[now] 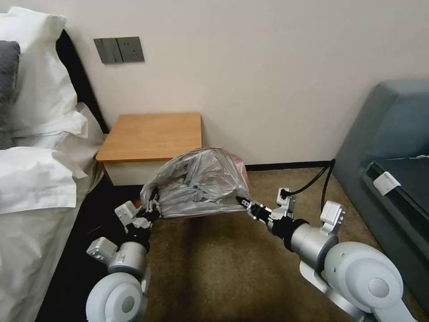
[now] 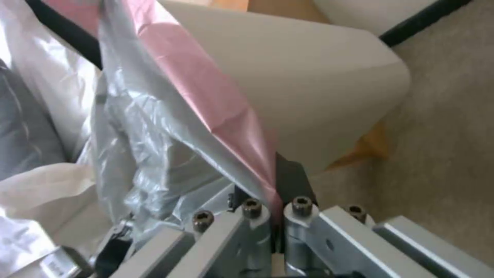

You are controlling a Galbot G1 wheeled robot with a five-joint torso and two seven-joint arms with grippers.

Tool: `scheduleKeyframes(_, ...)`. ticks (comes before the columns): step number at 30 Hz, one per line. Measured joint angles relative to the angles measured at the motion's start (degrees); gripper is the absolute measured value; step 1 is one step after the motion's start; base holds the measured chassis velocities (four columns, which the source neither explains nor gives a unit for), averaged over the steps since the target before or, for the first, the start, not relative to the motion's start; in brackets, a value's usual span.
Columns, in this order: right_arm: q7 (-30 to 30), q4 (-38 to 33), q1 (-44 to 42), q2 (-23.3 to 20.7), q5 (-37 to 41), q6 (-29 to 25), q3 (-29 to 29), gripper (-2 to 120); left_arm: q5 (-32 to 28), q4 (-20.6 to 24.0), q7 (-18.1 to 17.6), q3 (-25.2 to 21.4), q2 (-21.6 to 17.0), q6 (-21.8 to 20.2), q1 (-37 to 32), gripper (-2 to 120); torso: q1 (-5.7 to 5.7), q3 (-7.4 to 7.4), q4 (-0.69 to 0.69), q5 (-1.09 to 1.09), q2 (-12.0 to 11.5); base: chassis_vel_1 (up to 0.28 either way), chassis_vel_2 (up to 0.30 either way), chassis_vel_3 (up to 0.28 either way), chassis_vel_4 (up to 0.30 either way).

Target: Pick up the garbage bag from the table and place it over the trash can.

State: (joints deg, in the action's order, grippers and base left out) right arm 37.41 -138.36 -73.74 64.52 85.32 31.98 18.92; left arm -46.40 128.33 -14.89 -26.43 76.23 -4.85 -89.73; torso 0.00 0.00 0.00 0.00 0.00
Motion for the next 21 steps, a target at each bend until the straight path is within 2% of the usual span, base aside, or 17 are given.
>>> scheduleKeyframes(4, -1.84, 0.55, 0.02, -0.12, -3.7, 0.62, 0.4, 4, 0.98, -0.43, 0.28, -0.11, 0.13, 0.16, -0.18, 7, 0.0, 0.0, 0.0, 0.0, 0.0, 0.0, 0.0, 0.0, 0.0)
scheduleKeyframes(6, -2.76, 0.72, -0.18, -0.12, -4.98, 0.97, 0.34, 15, 1.23, -0.5, 0.47, 0.1, 0.18, 0.17, -0.21, 7, 0.0, 0.0, 0.0, 0.0, 0.0, 0.0, 0.0, 0.0, 0.0)
scheduleKeyframes(8, -2.78, 0.78, -0.18, -0.1, -5.21, 1.01, 0.35, 18, 1.26, -0.5, 0.51, 0.16, 0.19, 0.17, -0.2, 7, 0.0, 0.0, 0.0, 0.0, 0.0, 0.0, 0.0, 0.0, 0.0)
scheduleKeyframes(10, -2.93, 1.04, -0.55, -0.08, -6.55, 1.34, 0.64, 30, 1.26, -0.58, 0.55, 0.23, 0.17, 0.17, 0.05, 7, 0.0, 0.0, 0.0, 0.0, 0.0, 0.0, 0.0, 0.0, 0.0)
scheduleKeyframes(11, -2.93, 1.04, -0.55, -0.08, -6.55, 1.34, 0.64, 30, 1.26, -0.58, 0.55, 0.23, 0.17, 0.17, 0.05, 7, 0.0, 0.0, 0.0, 0.0, 0.0, 0.0, 0.0, 0.0, 0.0)
scheduleKeyframes(14, -4.16, 1.07, -1.96, -0.57, -10.18, 1.72, 1.2, 43, 1.11, -0.62, 0.51, 0.16, -0.01, 0.17, 0.28, 7, 0.0, 0.0, 0.0, 0.0, 0.0, 0.0, 0.0, 0.0, 0.0)
scheduleKeyframes(15, -4.16, 1.07, -1.96, -0.57, -10.18, 1.72, 1.2, 43, 1.11, -0.62, 0.51, 0.16, -0.01, 0.17, 0.28, 7, 0.0, 0.0, 0.0, 0.0, 0.0, 0.0, 0.0, 0.0, 0.0)
scheduleKeyframes(19, -6.33, 0.52, -4.1, -1.11, -12.51, 1.81, 2.86, 64, 0.84, -0.63, 0.17, 0.01, -0.2, 0.15, 0.5, 7, 0.0, 0.0, 0.0, 0.0, 0.0, 0.0, 0.0, 0.0, 0.0)
scheduleKeyframes(21, -6.8, 0.03, -4.53, -1.26, -12.73, 1.8, 3.21, 67, 0.77, -0.72, -0.1, -0.04, -0.23, 0.15, 0.66, 7, 0.0, 0.0, 0.0, 0.0, 0.0, 0.0, 0.0, 0.0, 0.0)
